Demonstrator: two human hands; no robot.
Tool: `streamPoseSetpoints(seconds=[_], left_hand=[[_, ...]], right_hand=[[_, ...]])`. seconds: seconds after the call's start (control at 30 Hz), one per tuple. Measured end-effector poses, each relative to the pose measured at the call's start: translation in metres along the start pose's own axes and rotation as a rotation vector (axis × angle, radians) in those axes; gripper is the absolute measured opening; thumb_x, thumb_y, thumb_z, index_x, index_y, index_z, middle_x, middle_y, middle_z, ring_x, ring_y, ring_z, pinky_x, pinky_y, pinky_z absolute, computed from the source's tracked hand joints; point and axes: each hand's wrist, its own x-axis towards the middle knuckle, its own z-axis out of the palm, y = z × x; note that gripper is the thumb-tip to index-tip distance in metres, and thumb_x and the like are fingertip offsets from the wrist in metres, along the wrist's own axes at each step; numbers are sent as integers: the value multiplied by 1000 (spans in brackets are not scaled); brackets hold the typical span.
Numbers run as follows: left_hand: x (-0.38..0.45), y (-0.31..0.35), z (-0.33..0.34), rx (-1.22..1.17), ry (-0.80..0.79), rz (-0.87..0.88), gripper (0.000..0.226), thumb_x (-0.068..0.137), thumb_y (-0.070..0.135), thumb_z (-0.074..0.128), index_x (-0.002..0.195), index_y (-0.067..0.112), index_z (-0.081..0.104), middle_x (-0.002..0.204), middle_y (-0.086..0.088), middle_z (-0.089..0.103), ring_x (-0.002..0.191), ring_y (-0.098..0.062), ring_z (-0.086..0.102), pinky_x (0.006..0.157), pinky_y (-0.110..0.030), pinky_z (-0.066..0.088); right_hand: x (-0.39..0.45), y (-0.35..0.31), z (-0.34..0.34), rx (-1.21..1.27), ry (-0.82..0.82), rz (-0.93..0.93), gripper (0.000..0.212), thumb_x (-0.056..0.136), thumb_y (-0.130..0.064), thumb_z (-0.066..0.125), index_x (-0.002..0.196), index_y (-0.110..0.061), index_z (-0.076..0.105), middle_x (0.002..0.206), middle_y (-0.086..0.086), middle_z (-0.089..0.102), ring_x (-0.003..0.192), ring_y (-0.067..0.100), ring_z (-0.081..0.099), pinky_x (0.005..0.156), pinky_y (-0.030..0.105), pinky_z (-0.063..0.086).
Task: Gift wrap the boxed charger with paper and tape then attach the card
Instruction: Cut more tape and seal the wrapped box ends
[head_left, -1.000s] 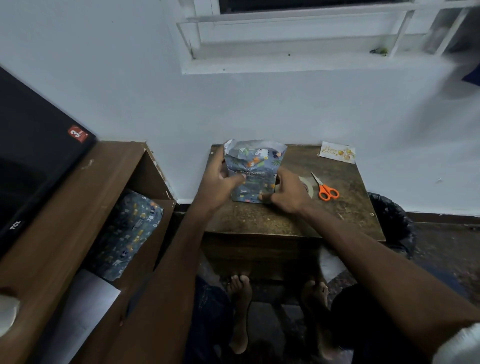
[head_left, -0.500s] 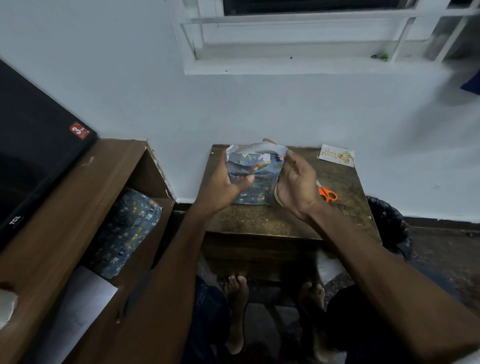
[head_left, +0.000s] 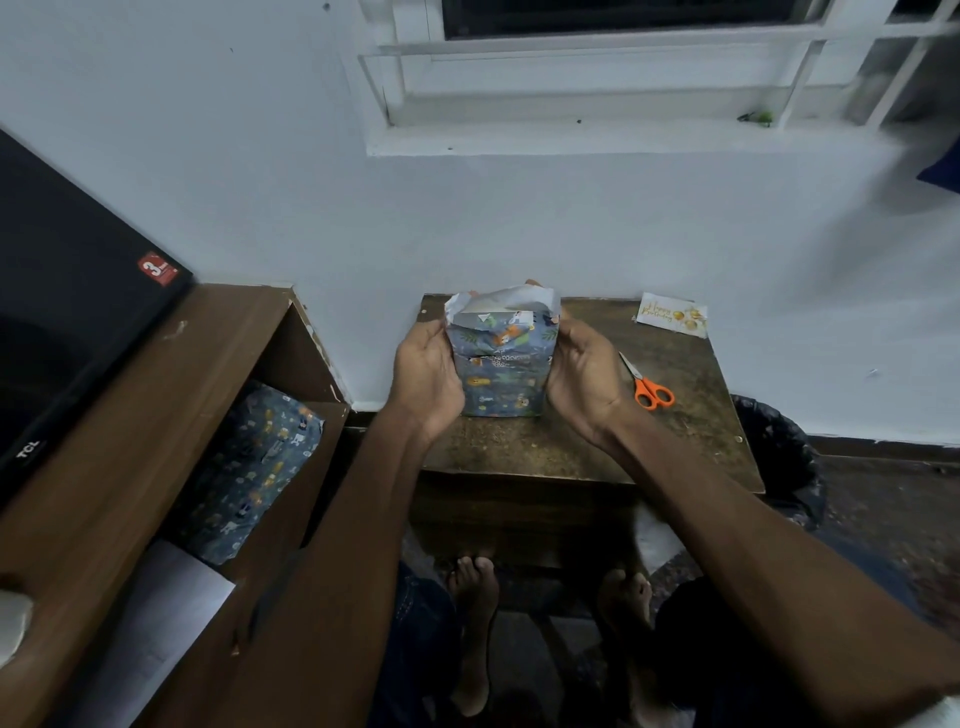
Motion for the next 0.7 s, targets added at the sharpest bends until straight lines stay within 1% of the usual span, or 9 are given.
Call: streamPoseSetpoints(seconds=[0.07,0.13,0.2,0.27,0.33,0.47,0.57,0.63,0.7], left_hand=[[1,-2,-3,12,-2,6,49,113,35,34,141,7,64,136,-18,70,125,-36,67,106,-49,54],[1,-3,-4,44,-6,31,43,113,32,42,136,8,69,137,-20,69,127,-37,67,107,-50,54],[3,-4,-5,73,-3,63,37,111,30,49,132,10,72,137,-21,69,127,-38,67,109,-53,54],[3,-5,-3,93,-2,84,36,111,29,51,133,9,71,136,-21,70,128,-38,67,109,-54,54],[1,-5,0,110,-4,92,35,112,29,48,128,11,74,134,-19,72,126,-36,68,107,-52,55],[-4,-7,6,83,8,66,44,113,35,39,119,16,78,129,-16,75,120,-35,71,100,-48,59],[-6,-8,12,95,5,105,50,114,36,36,109,19,83,118,-12,79,109,-31,75,86,-41,63],[-5,-9,15,163,30,207,43,115,31,41,110,20,82,113,-7,80,101,-23,78,80,-37,62],[-3,-7,13,385,133,452,22,111,18,51,124,17,69,120,-4,72,104,-10,73,84,-27,57]], right_hand=[[0,-1,3,-12,-19,-11,46,107,-21,40,150,-12,53,142,17,64,131,33,62,103,48,55],[0,-1,3,-31,-31,-17,42,108,-20,42,147,-15,56,140,13,66,130,31,63,106,48,54],[1,-1,3,-53,-35,-19,42,109,-23,47,149,-14,55,143,16,64,133,35,60,110,54,50],[3,-2,2,-73,-56,-18,45,106,-28,56,149,-12,55,145,20,60,136,41,57,115,63,43],[6,-2,1,-96,-53,-16,45,104,-26,61,145,-10,58,143,23,61,134,44,57,115,66,41],[8,-4,-2,-166,-30,-58,36,104,-15,56,138,-7,64,133,21,69,126,42,64,107,55,52],[7,-5,0,-204,-8,-104,34,105,-16,57,137,-8,65,130,18,71,123,38,67,103,50,56],[4,-7,0,-292,66,-193,32,105,-16,60,136,-8,65,128,13,72,119,30,70,97,42,59],[2,-9,-2,-401,135,-294,28,107,-14,58,133,-6,64,125,12,72,111,19,71,90,32,59]])
